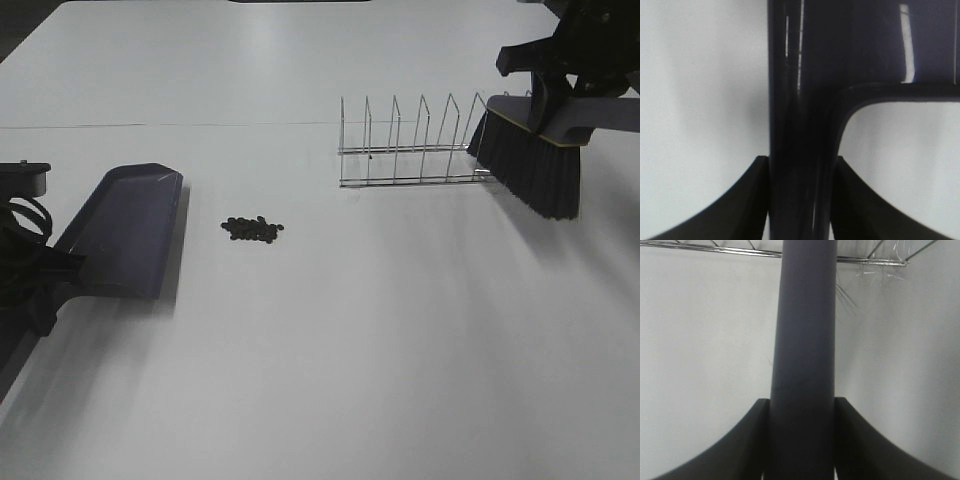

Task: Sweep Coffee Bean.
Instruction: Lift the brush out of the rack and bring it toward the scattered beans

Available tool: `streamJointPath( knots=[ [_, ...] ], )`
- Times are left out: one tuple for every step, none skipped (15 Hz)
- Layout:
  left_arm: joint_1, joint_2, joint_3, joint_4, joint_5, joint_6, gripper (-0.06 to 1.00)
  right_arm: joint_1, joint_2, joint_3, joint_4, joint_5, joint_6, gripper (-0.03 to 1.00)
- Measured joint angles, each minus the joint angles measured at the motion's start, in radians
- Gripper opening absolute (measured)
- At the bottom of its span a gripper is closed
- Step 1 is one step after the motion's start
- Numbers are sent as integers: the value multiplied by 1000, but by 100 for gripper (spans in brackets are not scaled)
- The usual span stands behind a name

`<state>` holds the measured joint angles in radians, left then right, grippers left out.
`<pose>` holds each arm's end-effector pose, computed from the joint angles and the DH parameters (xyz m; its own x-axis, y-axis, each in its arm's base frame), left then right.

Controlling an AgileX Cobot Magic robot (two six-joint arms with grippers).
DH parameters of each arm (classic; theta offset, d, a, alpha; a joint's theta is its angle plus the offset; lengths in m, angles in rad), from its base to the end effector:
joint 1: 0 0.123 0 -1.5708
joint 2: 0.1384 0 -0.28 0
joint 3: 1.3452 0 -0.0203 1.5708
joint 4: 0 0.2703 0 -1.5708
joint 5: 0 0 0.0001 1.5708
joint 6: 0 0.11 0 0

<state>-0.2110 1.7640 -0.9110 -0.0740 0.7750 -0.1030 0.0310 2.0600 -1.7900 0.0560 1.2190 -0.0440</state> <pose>0.2955 -0.0691 0.1052 -0.9982 0.0552 -0.0229 0.0564 0.9968 -0.0560 0.4519 0.0198 0.2122 -0.9839 -0.0552 -0.1699 -0.0641 0.9968 0.0476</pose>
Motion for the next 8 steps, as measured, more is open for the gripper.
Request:
streamJointPath(
  knots=[
    [0,0,0,1,0,0,32,10,-29,15,7,1,0,31],
    [0,0,0,2,0,0,32,27,-63,40,9,1,0,31],
    [0,0,0,8,0,0,32,53,-91,73,5,1,0,31],
    [0,0,0,25,8,0,32,91,-110,114,-2,1,0,31],
    [0,0,0,59,29,-1,32,150,-118,168,-7,-11,1,31],
    [0,0,-1,91,35,-12,32,184,-118,198,-8,-44,2,31],
    [0,0,-11,126,51,-41,32,218,-118,217,-13,-93,10,31],
    [0,0,-32,160,68,-71,32,245,-118,222,-33,-142,44,31]
  ],
)
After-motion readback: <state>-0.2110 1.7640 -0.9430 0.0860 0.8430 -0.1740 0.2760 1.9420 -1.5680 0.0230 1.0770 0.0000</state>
